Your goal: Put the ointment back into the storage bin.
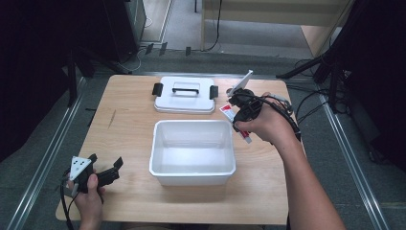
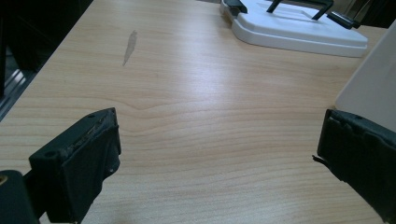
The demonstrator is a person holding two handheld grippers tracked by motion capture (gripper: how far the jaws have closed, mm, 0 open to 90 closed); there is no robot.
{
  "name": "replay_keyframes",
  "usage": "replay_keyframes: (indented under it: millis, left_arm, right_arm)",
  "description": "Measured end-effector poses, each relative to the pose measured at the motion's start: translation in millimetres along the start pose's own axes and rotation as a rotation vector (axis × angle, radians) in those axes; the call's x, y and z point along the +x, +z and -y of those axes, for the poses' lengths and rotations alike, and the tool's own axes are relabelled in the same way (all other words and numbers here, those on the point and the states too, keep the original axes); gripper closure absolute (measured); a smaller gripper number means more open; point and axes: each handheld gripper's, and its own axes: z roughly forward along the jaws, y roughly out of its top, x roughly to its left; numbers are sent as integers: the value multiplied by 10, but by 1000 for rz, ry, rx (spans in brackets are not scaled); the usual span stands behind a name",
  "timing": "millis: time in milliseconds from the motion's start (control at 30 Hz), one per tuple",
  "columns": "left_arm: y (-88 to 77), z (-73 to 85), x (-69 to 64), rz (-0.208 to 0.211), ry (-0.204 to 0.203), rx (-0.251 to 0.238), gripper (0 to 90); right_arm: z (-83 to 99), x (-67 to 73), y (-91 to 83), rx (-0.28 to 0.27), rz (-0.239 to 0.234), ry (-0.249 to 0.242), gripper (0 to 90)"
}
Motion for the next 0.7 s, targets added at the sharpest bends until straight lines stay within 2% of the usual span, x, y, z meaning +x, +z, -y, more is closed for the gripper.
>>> replay_keyframes:
  millis: [200,300,533,700]
  left_arm:
    - [1,0,4,3,-4,0,3]
    - [1,0,5,4,-4,0,3]
    - [2,0,6,4,-7,-1,3]
    - [2,-1,7,4,-6,0,3]
  right_arm:
    - [-54,159,-37,-25,-6,-72,716]
    - [-67,232,-35,-36,-30,-137,715]
    - [-69,400,-3,-46,-72,-326,714]
    - [-45,491,43,-56,-79,-498,714]
